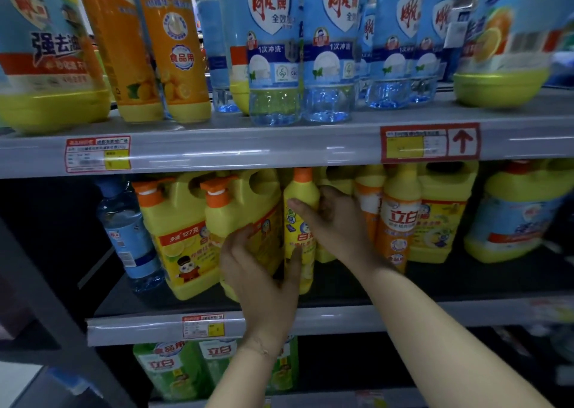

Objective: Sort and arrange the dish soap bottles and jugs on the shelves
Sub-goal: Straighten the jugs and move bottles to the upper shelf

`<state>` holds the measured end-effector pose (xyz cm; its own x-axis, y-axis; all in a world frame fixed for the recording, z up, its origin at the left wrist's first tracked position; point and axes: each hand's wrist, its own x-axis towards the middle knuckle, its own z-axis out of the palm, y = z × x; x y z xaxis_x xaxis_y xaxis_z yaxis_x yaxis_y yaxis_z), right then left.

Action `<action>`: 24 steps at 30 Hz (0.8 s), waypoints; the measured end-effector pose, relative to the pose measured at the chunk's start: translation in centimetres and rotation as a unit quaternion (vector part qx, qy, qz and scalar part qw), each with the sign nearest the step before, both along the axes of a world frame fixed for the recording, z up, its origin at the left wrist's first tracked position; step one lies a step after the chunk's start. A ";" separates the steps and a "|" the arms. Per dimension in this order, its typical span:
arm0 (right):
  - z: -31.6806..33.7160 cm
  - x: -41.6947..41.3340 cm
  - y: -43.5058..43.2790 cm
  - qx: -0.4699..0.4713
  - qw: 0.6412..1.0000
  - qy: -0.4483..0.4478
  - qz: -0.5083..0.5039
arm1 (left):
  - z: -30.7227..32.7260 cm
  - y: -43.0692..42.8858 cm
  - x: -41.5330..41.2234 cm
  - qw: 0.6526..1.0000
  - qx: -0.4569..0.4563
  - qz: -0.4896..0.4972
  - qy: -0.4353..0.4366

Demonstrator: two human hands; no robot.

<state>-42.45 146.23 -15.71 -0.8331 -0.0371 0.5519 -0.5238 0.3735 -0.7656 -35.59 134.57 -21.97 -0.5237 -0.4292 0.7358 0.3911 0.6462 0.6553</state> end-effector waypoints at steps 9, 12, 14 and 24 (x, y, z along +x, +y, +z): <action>-0.5 1.2 1.8 0.020 0.995 -0.011 0.093 | -0.7 2.3 -2.8 0.987 0.016 -0.120 -0.108; -1.7 2.1 4.4 0.062 0.989 0.117 -0.063 | -1.1 2.0 -3.5 0.982 0.047 -0.140 -0.115; -2.8 2.8 6.1 0.083 0.966 0.191 -0.152 | -1.3 1.8 -3.9 0.980 0.068 -0.147 -0.112; -6.3 1.5 9.3 -0.054 0.961 0.120 -0.242 | -2.2 2.1 -3.7 0.974 0.088 -0.177 -0.107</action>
